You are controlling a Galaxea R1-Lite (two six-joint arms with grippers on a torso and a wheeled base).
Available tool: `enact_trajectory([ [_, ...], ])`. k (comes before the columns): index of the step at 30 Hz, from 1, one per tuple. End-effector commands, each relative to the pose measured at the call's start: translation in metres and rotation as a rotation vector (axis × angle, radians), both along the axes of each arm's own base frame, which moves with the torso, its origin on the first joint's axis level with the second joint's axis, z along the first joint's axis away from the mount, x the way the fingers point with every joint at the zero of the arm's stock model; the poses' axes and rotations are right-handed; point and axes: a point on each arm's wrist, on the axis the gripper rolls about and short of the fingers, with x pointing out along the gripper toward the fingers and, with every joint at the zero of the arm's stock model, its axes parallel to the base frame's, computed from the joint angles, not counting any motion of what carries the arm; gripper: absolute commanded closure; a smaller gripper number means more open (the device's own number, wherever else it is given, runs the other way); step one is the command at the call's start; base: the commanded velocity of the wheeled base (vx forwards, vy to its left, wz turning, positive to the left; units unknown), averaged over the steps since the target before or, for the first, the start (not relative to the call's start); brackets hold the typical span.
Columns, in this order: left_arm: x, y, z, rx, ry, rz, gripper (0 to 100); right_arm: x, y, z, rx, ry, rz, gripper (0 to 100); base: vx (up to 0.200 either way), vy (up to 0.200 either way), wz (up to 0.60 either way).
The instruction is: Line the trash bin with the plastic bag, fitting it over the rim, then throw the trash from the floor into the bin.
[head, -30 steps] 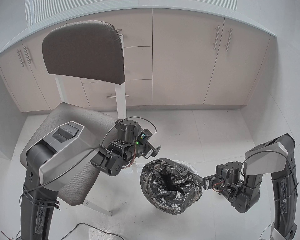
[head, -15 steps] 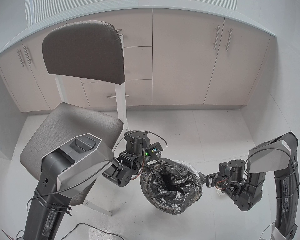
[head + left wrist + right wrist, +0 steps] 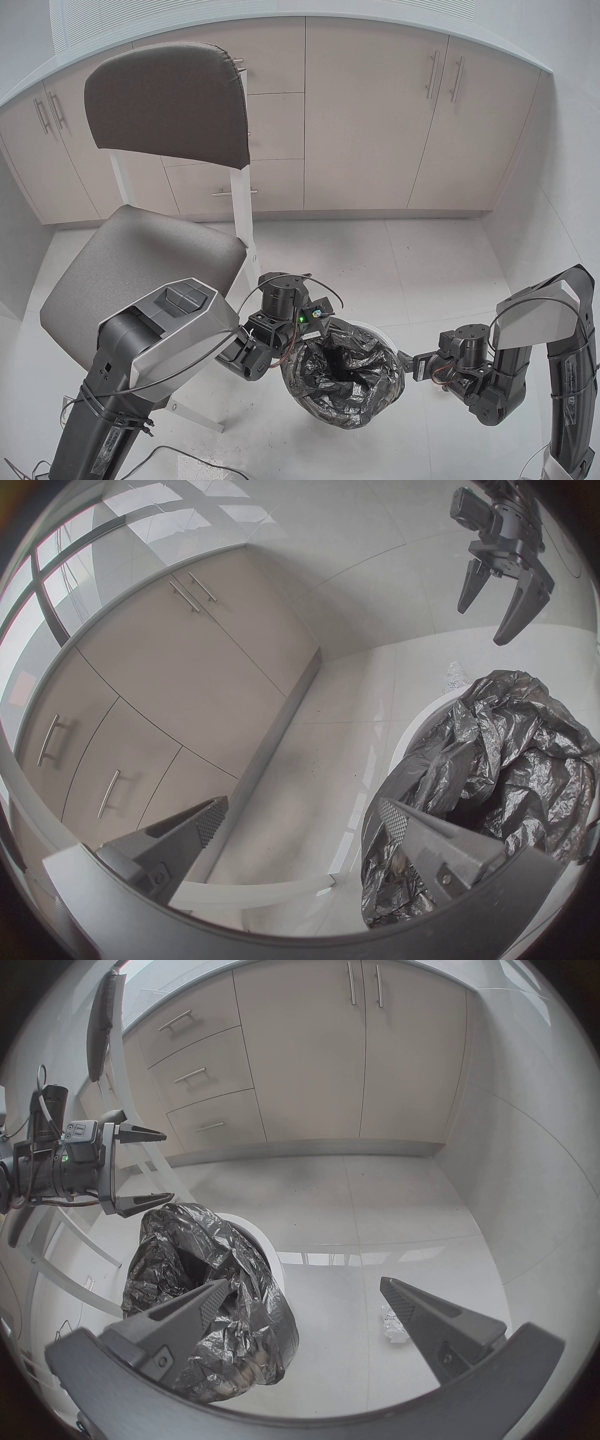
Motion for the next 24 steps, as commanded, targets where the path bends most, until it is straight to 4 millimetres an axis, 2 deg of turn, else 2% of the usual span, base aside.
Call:
enact_trajectory([
  [1, -0.004, -0.003, -0.007, 0.012, 0.008, -0.011, 0, 0.000, -0.003, 0.005, 0.008, -0.021, -0.011, 0, 0.000, 0.000, 0.00],
  [6, -0.016, -0.016, -0.012, 0.030, 0.023, -0.049, 0, 0.000, -0.003, 0.006, 0.006, -0.023, -0.011, 0, 0.000, 0.000, 0.00],
  [14, -0.018, -0.014, -0.010, 0.035, 0.025, -0.048, 0, -0.001, -0.009, 0.021, 0.023, -0.053, -0.021, 0, 0.000, 0.000, 0.00],
  [24, -0.021, -0.012, -0.022, 0.045, 0.060, -0.054, 0, 0.000, -0.008, 0.011, 0.015, -0.033, -0.020, 0, 0.000, 0.000, 0.00],
])
